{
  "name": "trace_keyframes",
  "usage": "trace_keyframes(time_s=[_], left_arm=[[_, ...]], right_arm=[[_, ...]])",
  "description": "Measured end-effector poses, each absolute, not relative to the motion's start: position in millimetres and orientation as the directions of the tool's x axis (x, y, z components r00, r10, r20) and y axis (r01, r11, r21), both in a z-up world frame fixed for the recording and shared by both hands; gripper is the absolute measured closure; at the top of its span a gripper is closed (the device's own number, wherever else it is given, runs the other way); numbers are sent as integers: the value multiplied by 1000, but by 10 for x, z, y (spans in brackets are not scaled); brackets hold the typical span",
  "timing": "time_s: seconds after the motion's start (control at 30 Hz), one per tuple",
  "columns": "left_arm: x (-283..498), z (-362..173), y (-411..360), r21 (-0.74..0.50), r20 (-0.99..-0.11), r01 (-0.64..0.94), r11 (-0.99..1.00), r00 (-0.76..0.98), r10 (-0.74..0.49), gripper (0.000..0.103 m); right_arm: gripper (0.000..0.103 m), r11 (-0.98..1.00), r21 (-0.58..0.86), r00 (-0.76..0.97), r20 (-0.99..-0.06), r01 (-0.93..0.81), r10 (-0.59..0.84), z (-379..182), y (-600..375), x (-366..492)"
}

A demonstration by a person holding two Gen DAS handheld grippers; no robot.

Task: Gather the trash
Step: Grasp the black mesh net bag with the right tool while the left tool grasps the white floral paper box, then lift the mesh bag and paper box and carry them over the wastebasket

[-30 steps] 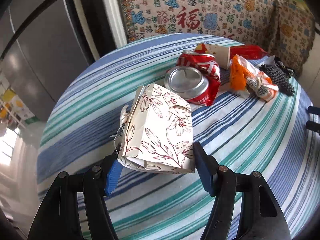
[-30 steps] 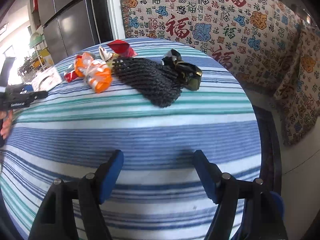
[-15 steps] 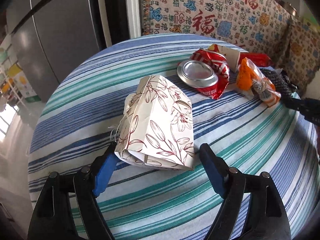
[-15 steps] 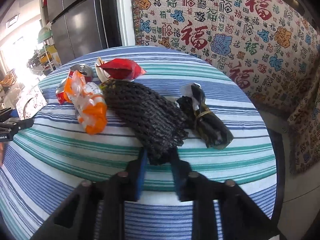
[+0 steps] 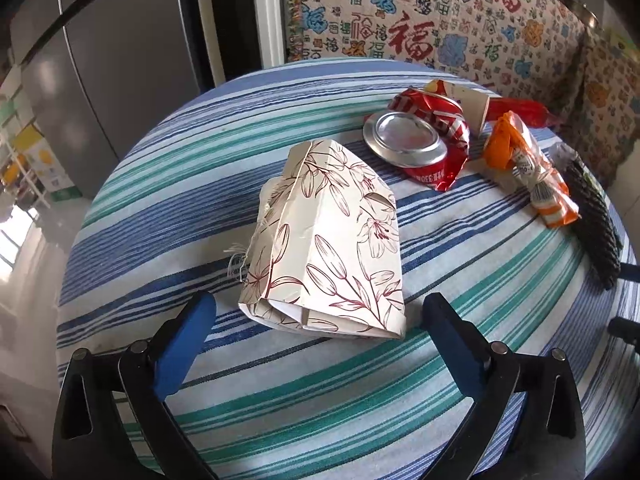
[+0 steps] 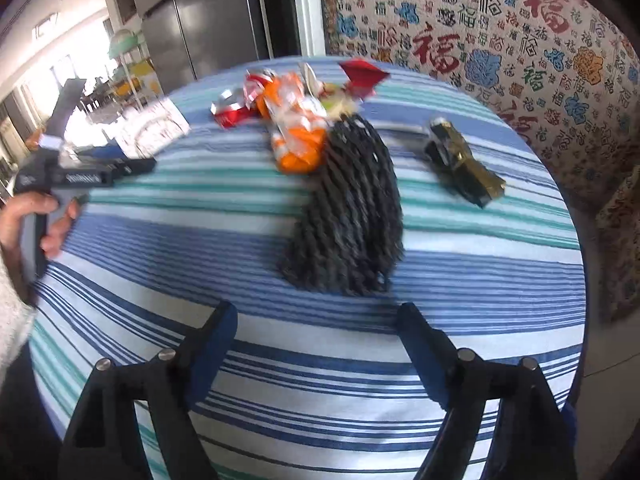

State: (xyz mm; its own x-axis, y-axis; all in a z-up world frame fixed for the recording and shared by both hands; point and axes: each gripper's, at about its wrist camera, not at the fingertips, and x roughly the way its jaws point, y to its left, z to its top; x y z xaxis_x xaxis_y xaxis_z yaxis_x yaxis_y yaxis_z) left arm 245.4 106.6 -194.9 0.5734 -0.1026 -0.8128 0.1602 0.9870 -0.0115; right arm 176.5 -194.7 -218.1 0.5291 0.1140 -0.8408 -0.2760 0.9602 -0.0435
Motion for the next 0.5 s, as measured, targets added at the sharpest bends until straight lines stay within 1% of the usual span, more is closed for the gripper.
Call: trace_keyframes(time_s=[0.03,0.07,0.17,0.37,0.5], left_arm=[[2461,-1951,1066,-14,-813,162,987,573,-105,0],[2473,-1951,1068,-14,-813,163,987,572,-107,0],[2540,-1954,1072,-13,-813,165,986,572,-107,0],[2738,-1963,1129,-12,-813,118,993,578,-78,0],[2748,-1966,1121,-8,-812,110,994,579,-71,0]], right_arm=[[18,961,-74,544,-835,-266,86,-2191,-1956,1778],[15,964,-84,549,-833,-254,72,-2203,-1984,1830],[8,974,-81,568,-821,-212,56,-2222,-2034,2007],[8,983,-83,588,-808,-164,29,-2242,-2001,2397],[8,984,-76,590,-807,-158,33,-2243,-2022,2459]])
